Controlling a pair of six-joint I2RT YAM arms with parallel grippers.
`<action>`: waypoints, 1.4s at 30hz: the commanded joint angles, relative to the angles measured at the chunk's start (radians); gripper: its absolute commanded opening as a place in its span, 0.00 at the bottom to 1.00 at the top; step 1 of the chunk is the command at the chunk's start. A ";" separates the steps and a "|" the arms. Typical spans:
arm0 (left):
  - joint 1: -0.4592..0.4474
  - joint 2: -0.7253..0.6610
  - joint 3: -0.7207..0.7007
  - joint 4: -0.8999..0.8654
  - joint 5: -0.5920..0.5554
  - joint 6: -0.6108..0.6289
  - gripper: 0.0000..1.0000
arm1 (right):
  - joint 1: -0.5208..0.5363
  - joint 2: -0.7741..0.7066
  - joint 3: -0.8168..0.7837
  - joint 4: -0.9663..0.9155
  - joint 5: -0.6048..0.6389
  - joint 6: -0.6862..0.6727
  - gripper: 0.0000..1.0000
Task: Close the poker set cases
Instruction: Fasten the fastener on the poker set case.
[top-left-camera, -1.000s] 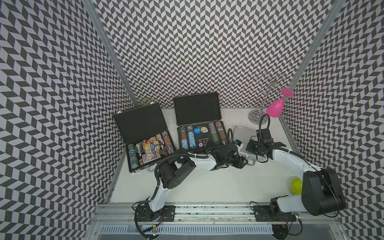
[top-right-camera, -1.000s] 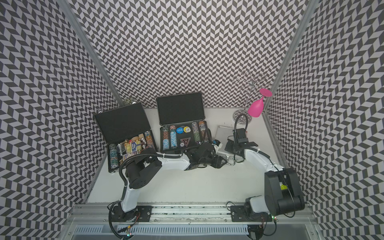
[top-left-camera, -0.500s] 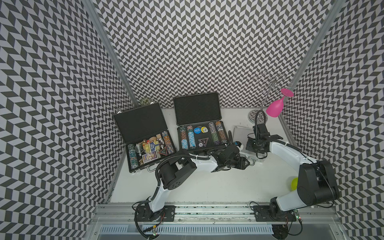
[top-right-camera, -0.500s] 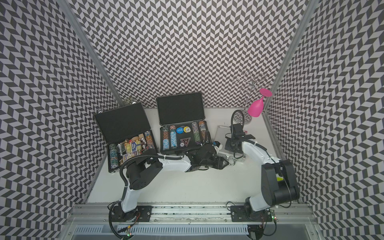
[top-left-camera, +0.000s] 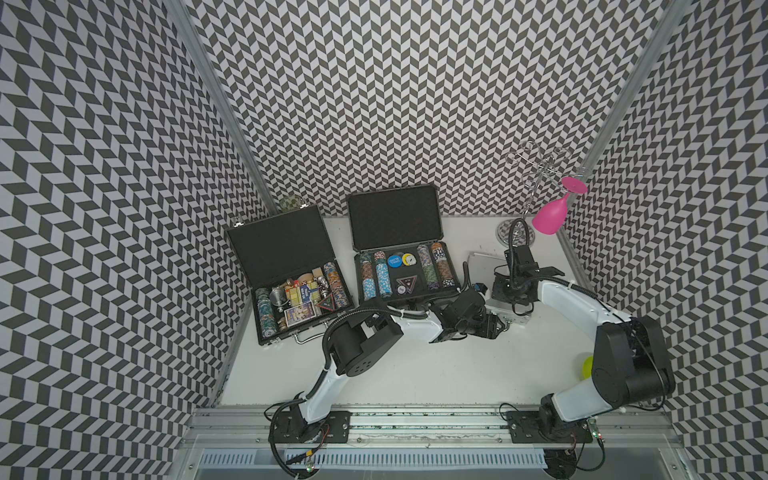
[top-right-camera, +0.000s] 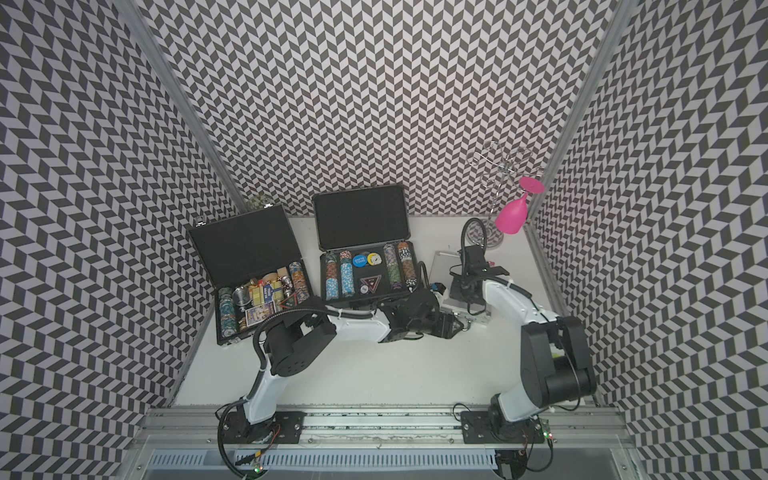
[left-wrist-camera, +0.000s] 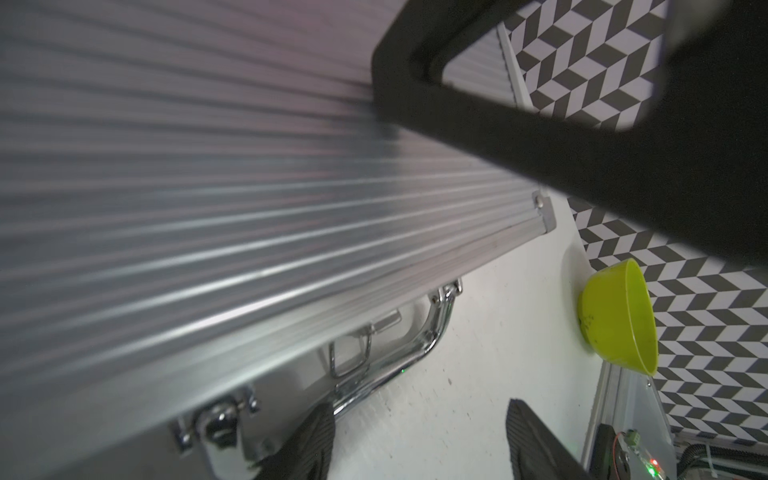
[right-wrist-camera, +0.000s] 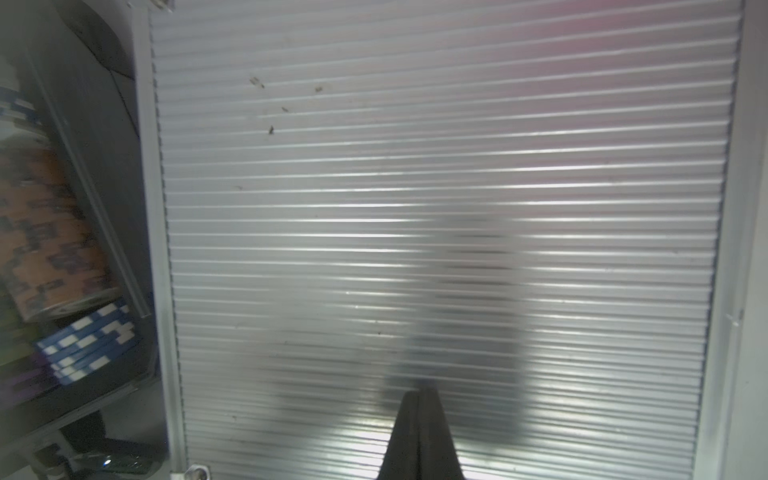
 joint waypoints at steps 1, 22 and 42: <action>-0.012 -0.001 0.032 -0.022 -0.049 0.023 0.67 | 0.001 0.059 -0.039 -0.116 0.007 -0.008 0.00; -0.028 0.107 0.166 -0.166 -0.076 0.050 0.83 | 0.000 0.075 0.042 -0.158 0.001 -0.012 0.00; -0.022 0.104 0.142 -0.070 -0.001 0.009 0.83 | 0.001 0.064 0.022 -0.143 -0.014 -0.020 0.00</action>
